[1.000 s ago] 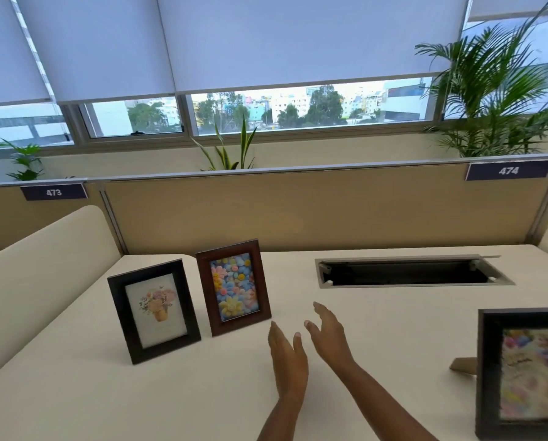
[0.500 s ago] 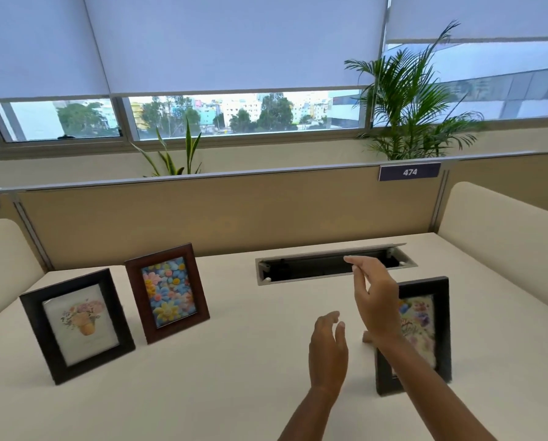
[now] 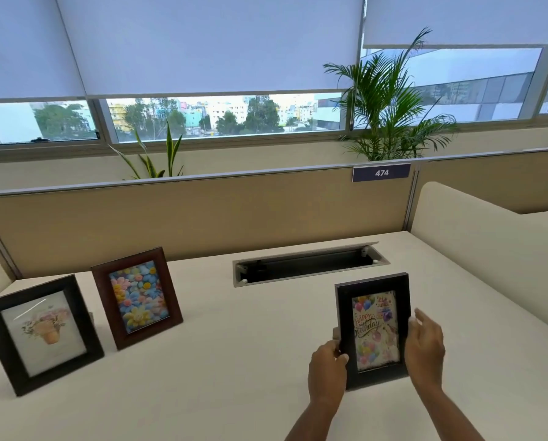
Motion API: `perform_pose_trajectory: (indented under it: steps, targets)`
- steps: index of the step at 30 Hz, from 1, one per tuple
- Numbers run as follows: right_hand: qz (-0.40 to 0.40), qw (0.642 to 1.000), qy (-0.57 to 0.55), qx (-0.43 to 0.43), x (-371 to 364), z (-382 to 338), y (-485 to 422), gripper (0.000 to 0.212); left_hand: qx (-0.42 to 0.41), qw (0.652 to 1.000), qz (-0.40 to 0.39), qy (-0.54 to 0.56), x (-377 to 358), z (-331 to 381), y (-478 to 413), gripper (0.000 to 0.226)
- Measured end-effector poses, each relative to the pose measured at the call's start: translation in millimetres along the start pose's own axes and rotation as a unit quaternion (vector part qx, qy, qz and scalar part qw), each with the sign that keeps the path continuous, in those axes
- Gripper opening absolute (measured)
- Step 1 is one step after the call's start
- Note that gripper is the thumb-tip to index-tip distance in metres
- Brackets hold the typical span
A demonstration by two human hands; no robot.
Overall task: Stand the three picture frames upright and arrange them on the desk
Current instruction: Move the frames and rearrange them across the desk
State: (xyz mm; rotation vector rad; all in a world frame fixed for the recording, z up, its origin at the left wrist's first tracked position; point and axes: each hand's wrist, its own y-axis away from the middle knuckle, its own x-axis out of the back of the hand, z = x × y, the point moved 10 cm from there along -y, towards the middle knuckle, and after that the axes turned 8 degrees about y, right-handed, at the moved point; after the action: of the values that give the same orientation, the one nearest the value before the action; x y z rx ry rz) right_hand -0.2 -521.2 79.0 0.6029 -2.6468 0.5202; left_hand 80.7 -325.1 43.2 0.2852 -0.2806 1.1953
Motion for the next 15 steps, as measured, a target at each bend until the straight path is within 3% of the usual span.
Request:
perform_pose_trajectory:
  steps: [5,9,15]
  targets:
    - [-0.086,0.994,0.004,-0.062,-21.2,50.5,18.6,0.036,0.021,0.998,-0.034,-0.055,-7.1,-19.4,3.7,0.023]
    - [-0.083,0.992,-0.011,-0.095,-23.4,62.7,18.9,0.031,0.023,0.997,-0.039,-0.063,-7.9,-24.6,1.5,0.017]
    - [-0.111,0.988,-0.056,-0.095,-62.5,40.2,21.8,0.029,0.034,0.998,0.023,-0.038,32.9,-38.4,-11.1,0.022]
